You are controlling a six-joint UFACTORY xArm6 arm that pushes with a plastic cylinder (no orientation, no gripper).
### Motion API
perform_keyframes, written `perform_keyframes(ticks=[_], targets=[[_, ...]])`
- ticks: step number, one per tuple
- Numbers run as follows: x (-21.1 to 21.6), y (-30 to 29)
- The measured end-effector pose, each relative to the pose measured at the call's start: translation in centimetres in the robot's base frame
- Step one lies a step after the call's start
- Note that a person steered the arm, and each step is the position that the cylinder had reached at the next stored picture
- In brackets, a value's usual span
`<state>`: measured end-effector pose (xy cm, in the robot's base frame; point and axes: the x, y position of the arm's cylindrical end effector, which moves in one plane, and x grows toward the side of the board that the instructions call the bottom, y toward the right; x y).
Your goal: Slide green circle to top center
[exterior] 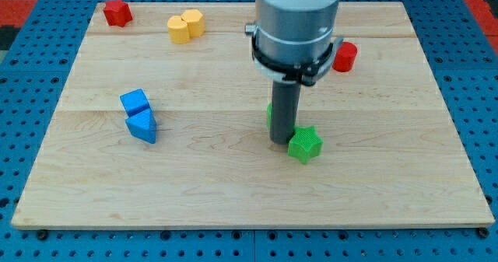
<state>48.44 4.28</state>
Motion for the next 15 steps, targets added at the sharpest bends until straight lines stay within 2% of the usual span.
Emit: perform_keyframes(ticks=[4,6,9,10,11,12,14,15], targets=[[-14.6,-1.0],[-20.4,-1.0],[-24.4,-0.5],[-23.9,5.3],[-25.2,9.1],[-28.3,9.2],[-28.7,2.2],[-28.7,1.7]])
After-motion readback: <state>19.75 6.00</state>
